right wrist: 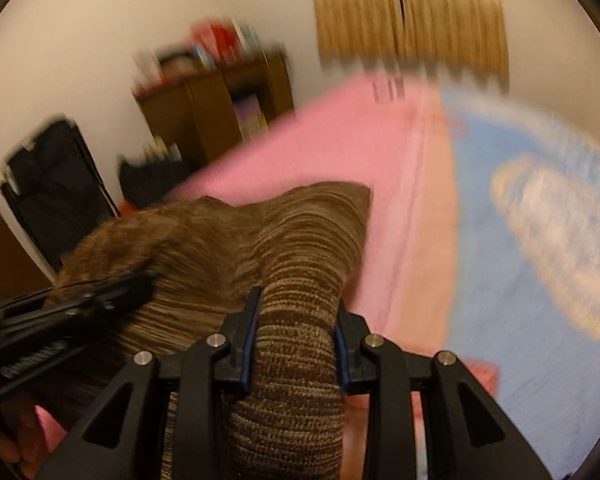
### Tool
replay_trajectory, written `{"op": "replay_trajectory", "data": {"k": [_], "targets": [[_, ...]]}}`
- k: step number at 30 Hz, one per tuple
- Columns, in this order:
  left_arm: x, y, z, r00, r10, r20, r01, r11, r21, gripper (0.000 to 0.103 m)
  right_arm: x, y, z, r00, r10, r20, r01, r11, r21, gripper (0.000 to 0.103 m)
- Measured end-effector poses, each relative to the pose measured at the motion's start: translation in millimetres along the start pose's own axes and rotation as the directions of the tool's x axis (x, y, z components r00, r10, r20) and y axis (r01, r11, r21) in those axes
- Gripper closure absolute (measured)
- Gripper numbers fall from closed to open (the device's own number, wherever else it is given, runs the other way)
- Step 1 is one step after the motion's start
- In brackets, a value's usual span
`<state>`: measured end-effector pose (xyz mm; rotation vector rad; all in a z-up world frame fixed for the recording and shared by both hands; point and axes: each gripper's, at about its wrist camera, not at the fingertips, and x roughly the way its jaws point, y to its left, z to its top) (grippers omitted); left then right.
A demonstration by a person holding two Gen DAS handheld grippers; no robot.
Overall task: Fold small clothes
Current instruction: 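Lower the sweater onto the pink bedspread and open both tools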
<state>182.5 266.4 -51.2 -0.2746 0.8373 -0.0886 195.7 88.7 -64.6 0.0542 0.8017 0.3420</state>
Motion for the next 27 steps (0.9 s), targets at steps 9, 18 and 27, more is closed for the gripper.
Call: {"op": "replay_trajectory", "data": {"k": [9, 18, 27], "targets": [[-38, 26, -13, 0.996, -0.084, -0.017, 0.08, 0.986, -0.147, 0.06, -31, -16, -9, 0.998, 0.052, 0.022, -0.053, 0.997, 0.048, 0.037], [-50, 19, -39, 0.996, -0.086, 0.001, 0.085, 0.985, -0.153, 0.048, -61, -8, -69, 0.99, 0.114, -0.088, -0.108, 0.992, 0.06, 0.035], [-46, 28, -26, 0.956, -0.286, -0.069, 0.248, 0.91, -0.333, 0.084, -68, 0, -49, 0.98, 0.156, -0.12, -0.149, 0.986, 0.072, 0.082]]}}
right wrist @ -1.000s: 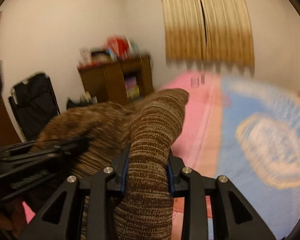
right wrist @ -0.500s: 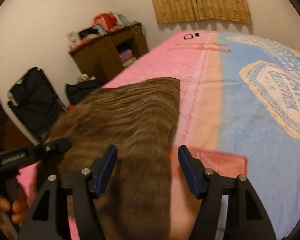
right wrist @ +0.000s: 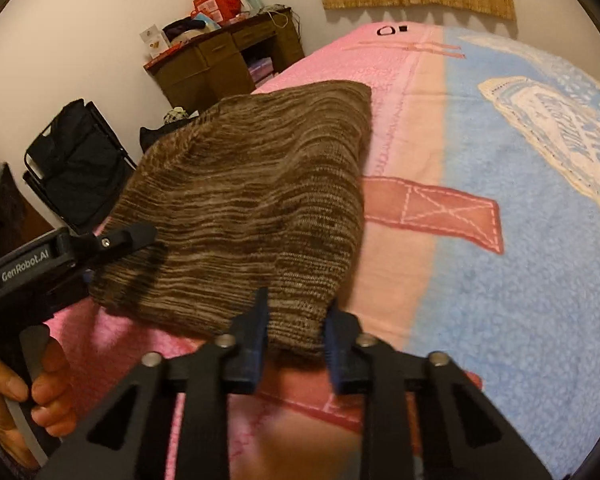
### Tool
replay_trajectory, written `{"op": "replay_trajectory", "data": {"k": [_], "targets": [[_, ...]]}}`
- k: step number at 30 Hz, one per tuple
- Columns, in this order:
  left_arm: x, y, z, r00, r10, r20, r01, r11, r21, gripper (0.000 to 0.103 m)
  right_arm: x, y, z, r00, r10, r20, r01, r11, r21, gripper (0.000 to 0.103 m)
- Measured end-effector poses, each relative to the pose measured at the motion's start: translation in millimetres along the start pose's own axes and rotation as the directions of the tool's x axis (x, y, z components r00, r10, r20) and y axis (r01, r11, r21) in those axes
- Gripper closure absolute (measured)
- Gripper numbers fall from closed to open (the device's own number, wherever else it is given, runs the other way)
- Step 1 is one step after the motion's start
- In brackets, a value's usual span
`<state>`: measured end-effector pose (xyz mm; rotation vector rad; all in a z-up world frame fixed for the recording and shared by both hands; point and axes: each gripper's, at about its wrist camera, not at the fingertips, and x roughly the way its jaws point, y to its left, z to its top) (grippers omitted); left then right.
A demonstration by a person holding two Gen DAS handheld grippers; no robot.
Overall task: Fold small clothes
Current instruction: 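Lower the sweater onto the pink bedspread and open both tools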
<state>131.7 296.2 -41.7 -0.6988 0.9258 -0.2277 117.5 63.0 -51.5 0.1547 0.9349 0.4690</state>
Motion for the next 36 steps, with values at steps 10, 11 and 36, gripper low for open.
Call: {"op": "replay_trajectory", "data": {"k": [10, 11, 36], "targets": [[-15, 11, -23, 0.985, 0.172, 0.007, -0.172, 0.982, 0.082, 0.081, -5, -20, -28, 0.994, 0.053, -0.095, -0.049, 0.998, 0.041, 0.08], [-21, 10, -21, 0.984, 0.179, 0.016, -0.18, 0.98, 0.085, 0.08, -9, -20, -28, 0.995, 0.045, -0.09, -0.042, 0.999, 0.032, 0.079], [57, 0, 49, 0.898, 0.387, 0.209, -0.415, 0.903, 0.111, 0.035, 59, 28, 61, 0.966, -0.233, 0.108, 0.251, 0.946, -0.205, 0.057]]}}
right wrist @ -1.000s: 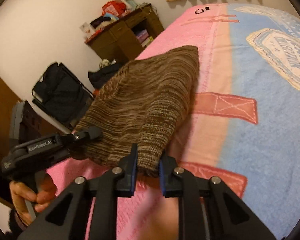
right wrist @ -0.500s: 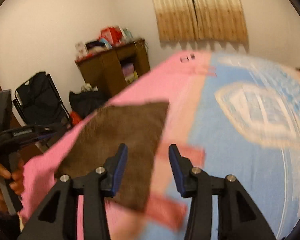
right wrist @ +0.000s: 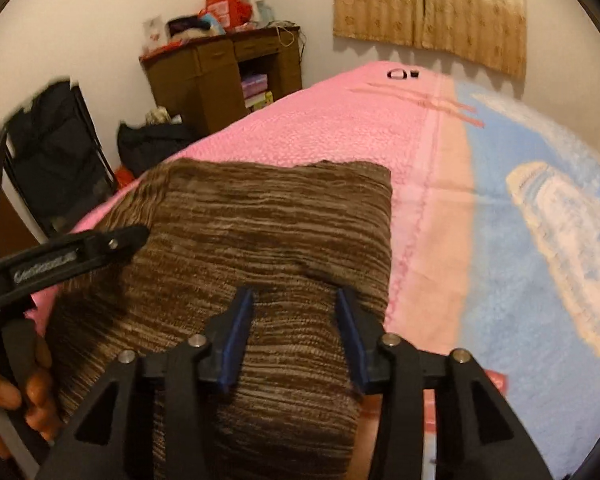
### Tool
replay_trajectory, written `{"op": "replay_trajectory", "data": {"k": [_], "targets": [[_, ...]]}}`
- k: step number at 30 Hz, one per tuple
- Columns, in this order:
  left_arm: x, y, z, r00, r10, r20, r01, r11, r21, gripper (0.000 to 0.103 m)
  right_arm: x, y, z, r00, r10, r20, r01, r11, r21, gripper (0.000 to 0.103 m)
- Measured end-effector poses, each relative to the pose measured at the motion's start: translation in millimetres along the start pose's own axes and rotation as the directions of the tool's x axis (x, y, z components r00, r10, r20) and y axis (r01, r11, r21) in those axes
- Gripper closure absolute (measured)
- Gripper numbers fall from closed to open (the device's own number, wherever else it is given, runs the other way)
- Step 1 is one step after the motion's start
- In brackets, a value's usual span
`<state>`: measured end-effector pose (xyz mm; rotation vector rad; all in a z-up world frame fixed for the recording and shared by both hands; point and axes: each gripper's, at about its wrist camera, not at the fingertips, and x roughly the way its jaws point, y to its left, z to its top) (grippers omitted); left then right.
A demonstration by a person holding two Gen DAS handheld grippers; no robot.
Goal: Fold small clothes
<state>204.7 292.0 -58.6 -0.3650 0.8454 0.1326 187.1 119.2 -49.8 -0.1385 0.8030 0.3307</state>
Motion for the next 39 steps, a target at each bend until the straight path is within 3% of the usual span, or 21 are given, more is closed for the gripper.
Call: {"op": "replay_trajectory", "data": {"k": [2, 4, 6, 8, 12, 14, 17, 23, 27, 30, 35, 39], "targets": [[-27, -8, -9, 0.999, 0.044, 0.03, -0.047, 0.996, 0.08, 0.035, -28, 1, -7, 0.998, 0.014, 0.054, -0.015, 1.0, 0.02, 0.053], [-48, -17, -24, 0.994, 0.09, 0.063, -0.1, 0.979, 0.177, 0.035, -61, 6, -20, 0.992, 0.041, 0.12, -0.043, 0.999, 0.016, 0.032], [-67, -22, -45, 0.988, 0.12, 0.102, -0.142, 0.959, 0.244, 0.035, -75, 12, -27, 0.99, 0.018, 0.137, -0.019, 1.0, 0.004, 0.032], [-79, -23, -67, 0.987, 0.124, 0.102, -0.147, 0.952, 0.269, 0.035, -79, 17, -40, 0.993, 0.048, 0.109, -0.048, 0.999, 0.003, 0.032], [-92, -24, -105, 0.988, 0.136, 0.067, -0.15, 0.941, 0.302, 0.035, -67, 16, -72, 0.999, 0.031, -0.013, -0.03, 0.998, 0.056, 0.032], [-98, -23, -123, 0.987, 0.15, 0.066, -0.163, 0.936, 0.311, 0.035, -67, 7, -88, 0.996, 0.063, -0.064, -0.054, 0.991, 0.126, 0.031], [-102, -19, -141, 0.988, 0.149, 0.032, -0.152, 0.942, 0.3, 0.035, -79, 1, -108, 0.994, 0.05, -0.095, -0.031, 0.982, 0.186, 0.019], [-126, -30, -162, 0.991, 0.13, 0.012, -0.128, 0.945, 0.301, 0.033, -121, -2, -124, 0.997, 0.035, -0.064, -0.018, 0.966, 0.257, 0.014], [-153, -36, -171, 0.989, 0.13, 0.064, -0.144, 0.935, 0.325, 0.027, -153, 0, -128, 0.999, 0.019, -0.025, -0.011, 0.958, 0.285, 0.013], [-174, -37, -177, 0.983, 0.14, 0.119, -0.173, 0.925, 0.34, 0.025, -175, 4, -128, 0.999, -0.028, 0.019, 0.021, 0.959, 0.282, 0.004], [-199, -34, -184, 0.984, 0.111, 0.139, -0.15, 0.937, 0.315, 0.025, -209, 17, -131, 0.991, -0.077, 0.11, 0.043, 0.958, 0.283, 0.001], [-223, -33, -192, 0.965, 0.152, 0.214, -0.218, 0.919, 0.329, 0.025, -229, 23, -135, 0.983, -0.094, 0.159, 0.044, 0.955, 0.293, 0.0]]}}
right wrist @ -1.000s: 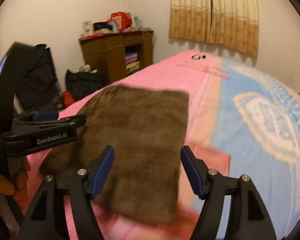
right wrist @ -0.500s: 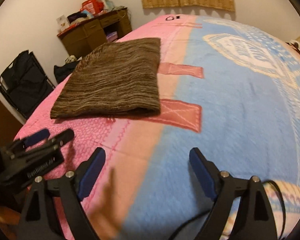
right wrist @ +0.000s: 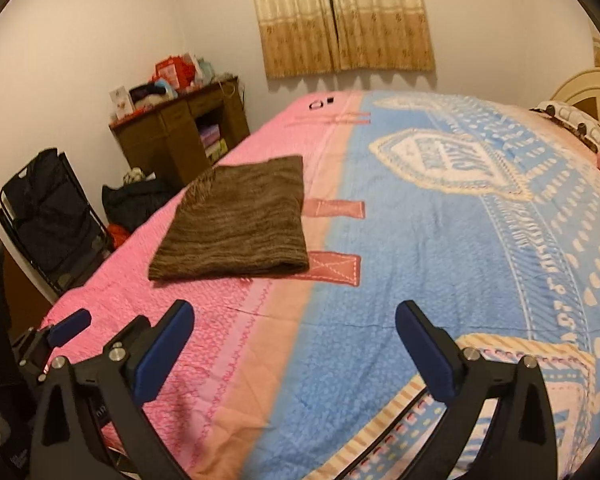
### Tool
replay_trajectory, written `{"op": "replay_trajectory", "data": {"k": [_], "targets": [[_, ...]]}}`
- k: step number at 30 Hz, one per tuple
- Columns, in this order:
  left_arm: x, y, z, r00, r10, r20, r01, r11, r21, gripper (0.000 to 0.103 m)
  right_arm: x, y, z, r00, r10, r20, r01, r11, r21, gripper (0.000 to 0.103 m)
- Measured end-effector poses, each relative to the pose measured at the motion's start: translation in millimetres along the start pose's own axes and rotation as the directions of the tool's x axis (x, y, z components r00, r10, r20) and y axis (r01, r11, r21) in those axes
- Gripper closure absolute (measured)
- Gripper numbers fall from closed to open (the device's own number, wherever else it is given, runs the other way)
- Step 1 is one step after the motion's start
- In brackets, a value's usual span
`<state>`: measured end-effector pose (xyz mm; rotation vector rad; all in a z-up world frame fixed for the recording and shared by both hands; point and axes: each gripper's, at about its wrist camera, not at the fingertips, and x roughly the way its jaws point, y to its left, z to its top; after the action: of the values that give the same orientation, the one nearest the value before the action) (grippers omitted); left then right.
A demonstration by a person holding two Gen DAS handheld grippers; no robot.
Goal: Fold small clothes
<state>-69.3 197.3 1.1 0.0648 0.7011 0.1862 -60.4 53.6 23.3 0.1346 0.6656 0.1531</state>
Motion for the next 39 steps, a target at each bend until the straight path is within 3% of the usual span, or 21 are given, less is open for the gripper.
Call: {"op": "replay_trajectory", "data": {"k": [8, 15, 24, 33, 39], "targets": [[-37, 3, -5, 0.995, 0.022, 0.094, -0.022, 1.0, 0.003, 0.025, -44, 11, -1, 0.981, -0.064, 0.185, 0.072, 0.997, -0.039, 0.0], [-69, -1, -1, 0.983, 0.025, 0.18, -0.028, 1.0, 0.013, 0.025, -90, 10, 3, 0.921, -0.085, 0.381, 0.104, 0.994, -0.028, 0.0], [-103, 2, 2, 0.967, -0.035, 0.252, 0.04, 0.999, -0.016, 0.025, -100, 2, 3, 0.916, -0.103, 0.388, 0.12, 0.993, -0.018, 0.0], [-108, 2, 2, 0.964, 0.0, 0.266, 0.006, 1.0, -0.021, 0.025, -117, 2, 2, 0.888, -0.094, 0.45, 0.114, 0.993, -0.018, 0.0], [-110, -4, 0, 0.955, 0.047, 0.294, -0.046, 0.999, -0.008, 0.025, -112, 5, 0, 0.892, -0.093, 0.442, 0.119, 0.992, -0.031, 0.0]]}}
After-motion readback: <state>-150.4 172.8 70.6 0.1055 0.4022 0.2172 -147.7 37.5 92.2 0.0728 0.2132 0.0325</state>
